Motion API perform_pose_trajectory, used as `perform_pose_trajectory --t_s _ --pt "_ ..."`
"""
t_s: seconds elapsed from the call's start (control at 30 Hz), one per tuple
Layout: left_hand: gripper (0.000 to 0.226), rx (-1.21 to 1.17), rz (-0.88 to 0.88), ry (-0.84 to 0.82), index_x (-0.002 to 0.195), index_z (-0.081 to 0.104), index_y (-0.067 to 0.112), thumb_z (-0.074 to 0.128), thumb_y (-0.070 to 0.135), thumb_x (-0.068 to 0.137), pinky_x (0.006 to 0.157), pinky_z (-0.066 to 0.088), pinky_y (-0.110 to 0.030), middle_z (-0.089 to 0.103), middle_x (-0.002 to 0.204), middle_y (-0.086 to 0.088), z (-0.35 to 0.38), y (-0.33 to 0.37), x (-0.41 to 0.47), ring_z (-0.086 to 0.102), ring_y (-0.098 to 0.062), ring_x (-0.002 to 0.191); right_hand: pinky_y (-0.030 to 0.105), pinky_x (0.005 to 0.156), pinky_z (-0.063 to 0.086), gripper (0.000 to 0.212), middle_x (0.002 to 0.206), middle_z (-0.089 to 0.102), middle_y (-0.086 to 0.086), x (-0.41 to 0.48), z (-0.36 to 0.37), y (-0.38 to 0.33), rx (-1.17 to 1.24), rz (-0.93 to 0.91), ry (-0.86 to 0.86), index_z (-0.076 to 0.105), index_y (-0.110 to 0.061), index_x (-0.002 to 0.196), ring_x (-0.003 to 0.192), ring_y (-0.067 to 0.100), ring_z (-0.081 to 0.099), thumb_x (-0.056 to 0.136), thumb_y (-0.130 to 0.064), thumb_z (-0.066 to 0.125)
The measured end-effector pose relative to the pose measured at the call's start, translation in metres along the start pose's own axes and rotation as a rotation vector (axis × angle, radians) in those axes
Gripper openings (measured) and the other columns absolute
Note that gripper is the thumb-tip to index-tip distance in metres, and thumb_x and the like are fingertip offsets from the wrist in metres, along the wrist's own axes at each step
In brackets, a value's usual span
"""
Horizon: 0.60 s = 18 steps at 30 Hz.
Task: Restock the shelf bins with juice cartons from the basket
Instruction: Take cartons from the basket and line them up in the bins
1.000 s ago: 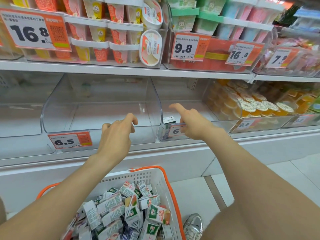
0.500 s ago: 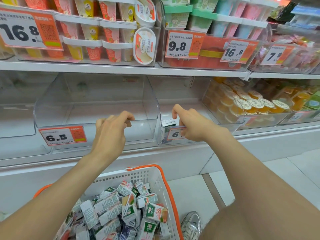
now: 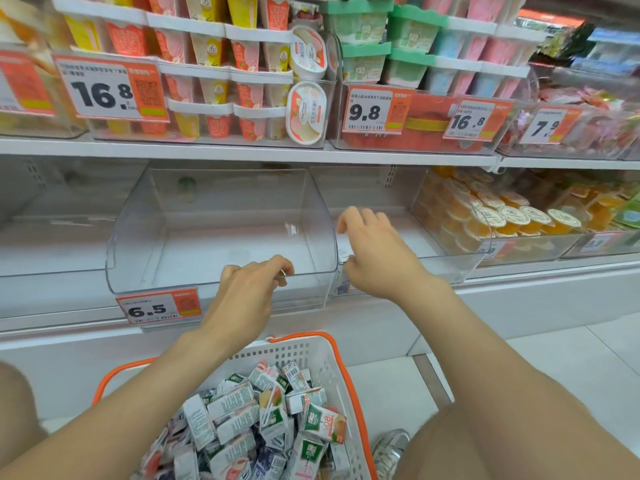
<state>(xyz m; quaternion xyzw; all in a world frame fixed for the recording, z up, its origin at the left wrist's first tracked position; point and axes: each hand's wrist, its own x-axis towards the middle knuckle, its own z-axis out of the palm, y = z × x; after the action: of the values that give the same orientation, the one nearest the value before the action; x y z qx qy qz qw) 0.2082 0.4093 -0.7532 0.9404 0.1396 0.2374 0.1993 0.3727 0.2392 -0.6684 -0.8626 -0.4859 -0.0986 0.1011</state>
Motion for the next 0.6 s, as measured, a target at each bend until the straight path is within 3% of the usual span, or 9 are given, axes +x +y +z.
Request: perform_pose_trajectory --t_s 0.1,0.17,0.33,0.47,0.6 --pt "0.037 0.099 0.031 -0.016 0.14 0.051 0.032 0.057 0.019 0.105 0.102 0.033 -0.041 0.065 0.131 0.011 -0.014 0.003 -0.003 0.055 -0.018 0.125 0.042 0.078 0.044 0.03 0.106 0.052 0.001 -0.001 -0.004 -0.039 0.112 -0.093 0.023 0.055 -0.019 0.109 0.098 0.028 0.049 0.082 -0.007 0.057" --pt "0.04 0.181 0.046 0.03 0.14 0.053 0.03 0.061 0.025 0.102 0.102 0.034 -0.043 0.06 0.134 0.009 -0.029 -0.001 -0.009 0.05 -0.022 0.127 0.04 0.078 0.047 0.023 0.103 0.058 0.002 0.001 -0.001 -0.063 0.142 -0.122 -0.022 0.062 -0.019 0.106 0.098 0.027 0.056 0.086 -0.012 0.056" --pt "0.029 0.299 -0.034 0.257 0.115 0.062 0.022 0.066 0.012 0.089 0.084 0.037 -0.043 0.057 0.113 0.001 -0.08 -0.029 -0.03 0.049 -0.03 0.106 0.037 0.073 0.049 0.029 0.105 0.065 -0.001 0.015 0.015 -0.119 0.198 -0.191 -0.056 0.064 -0.022 0.113 0.097 0.026 0.061 0.088 -0.011 0.054" --pt "0.052 0.379 -0.305 0.367 0.123 0.056 0.014 0.059 -0.008 0.076 0.079 0.036 -0.045 0.05 0.117 -0.012 -0.123 -0.062 -0.042 0.045 -0.037 0.101 0.042 0.079 0.052 0.033 0.111 0.065 0.001 0.02 0.031 -0.165 0.276 -0.261 -0.016 0.062 -0.021 0.121 0.099 0.027 0.061 0.09 -0.011 0.056" --pt "0.056 0.455 -0.508 0.249 0.133 0.052 0.009 0.058 -0.01 0.081 0.085 0.037 -0.047 0.05 0.126 -0.019 -0.146 -0.119 -0.051 0.046 -0.043 0.109 0.043 0.085 0.051 0.043 0.118 0.064 0.005 0.025 0.045 -0.208 0.329 -0.325 0.01 0.057 -0.019 0.132 0.107 0.029 0.059 0.09 -0.011 0.056"
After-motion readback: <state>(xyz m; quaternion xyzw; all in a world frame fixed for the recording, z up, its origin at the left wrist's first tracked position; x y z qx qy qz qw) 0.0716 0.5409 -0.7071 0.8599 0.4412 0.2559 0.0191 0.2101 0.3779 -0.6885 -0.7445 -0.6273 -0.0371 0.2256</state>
